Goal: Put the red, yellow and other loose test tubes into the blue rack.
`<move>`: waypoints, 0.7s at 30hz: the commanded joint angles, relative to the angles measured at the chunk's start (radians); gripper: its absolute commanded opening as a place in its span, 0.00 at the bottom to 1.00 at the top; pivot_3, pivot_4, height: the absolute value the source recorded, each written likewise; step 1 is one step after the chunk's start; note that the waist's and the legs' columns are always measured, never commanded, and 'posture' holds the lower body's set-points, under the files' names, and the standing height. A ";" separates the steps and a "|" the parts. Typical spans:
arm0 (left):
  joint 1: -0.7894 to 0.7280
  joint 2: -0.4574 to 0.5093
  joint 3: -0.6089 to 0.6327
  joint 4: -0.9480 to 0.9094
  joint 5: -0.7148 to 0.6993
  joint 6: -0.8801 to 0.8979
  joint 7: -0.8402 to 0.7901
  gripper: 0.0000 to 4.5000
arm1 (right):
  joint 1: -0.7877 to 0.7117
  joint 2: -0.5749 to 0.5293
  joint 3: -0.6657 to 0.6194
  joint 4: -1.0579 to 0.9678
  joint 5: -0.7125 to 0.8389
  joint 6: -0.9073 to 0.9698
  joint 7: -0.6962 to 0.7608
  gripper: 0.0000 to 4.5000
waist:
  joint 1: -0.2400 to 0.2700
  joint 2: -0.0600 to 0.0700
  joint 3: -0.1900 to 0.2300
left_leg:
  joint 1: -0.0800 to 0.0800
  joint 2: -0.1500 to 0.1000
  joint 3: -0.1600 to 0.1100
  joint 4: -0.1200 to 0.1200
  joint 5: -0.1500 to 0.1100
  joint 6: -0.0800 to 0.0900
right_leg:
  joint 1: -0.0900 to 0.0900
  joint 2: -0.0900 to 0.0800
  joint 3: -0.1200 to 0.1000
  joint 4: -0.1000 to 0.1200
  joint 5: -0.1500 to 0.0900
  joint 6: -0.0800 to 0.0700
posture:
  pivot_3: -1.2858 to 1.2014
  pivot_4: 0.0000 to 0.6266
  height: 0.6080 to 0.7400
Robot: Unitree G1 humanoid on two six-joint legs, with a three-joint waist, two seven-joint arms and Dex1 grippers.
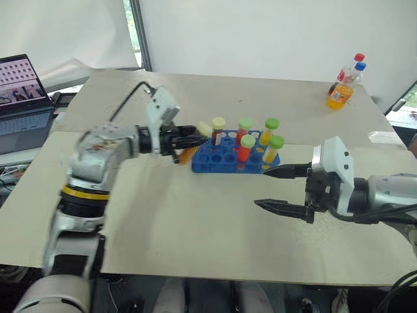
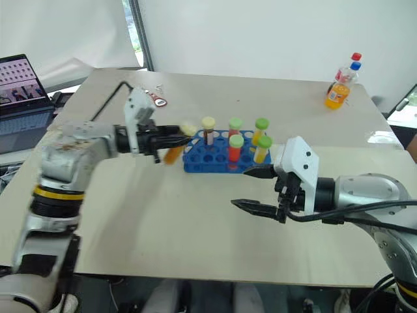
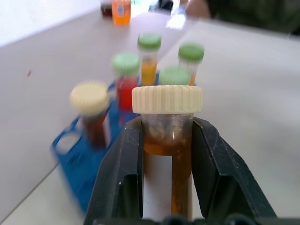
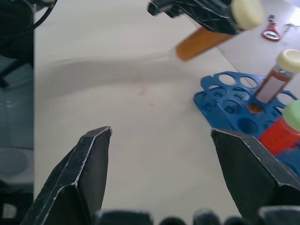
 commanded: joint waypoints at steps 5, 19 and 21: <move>-0.027 -0.161 0.012 0.198 0.066 -0.316 0.081 0.20 | 0.083 -0.017 -0.106 -0.111 0.043 0.061 -0.137 0.84 | -0.003 0.000 0.000 | 0.001 0.000 -0.002 0.000 0.000 0.000 | 0.000 0.000 0.001 0.002 0.000 0.000 | 0.52 0.24 0.95; -0.082 -0.336 0.012 0.536 0.165 -0.636 0.167 0.20 | 0.129 -0.048 -0.183 -0.143 0.165 0.099 -0.257 0.84 | 0.001 0.000 0.000 | 0.000 -0.002 -0.004 0.001 0.000 0.000 | 0.003 0.000 0.001 -0.002 0.001 0.002 | 0.52 0.24 0.95; -0.082 -0.343 0.013 0.565 0.178 -0.668 0.173 0.20 | 0.137 -0.057 -0.192 -0.145 0.180 0.098 -0.265 0.84 | 0.001 0.000 0.000 | 0.000 -0.002 -0.004 0.001 0.000 0.000 | 0.003 0.000 0.001 -0.002 0.001 0.002 | 0.52 0.24 0.95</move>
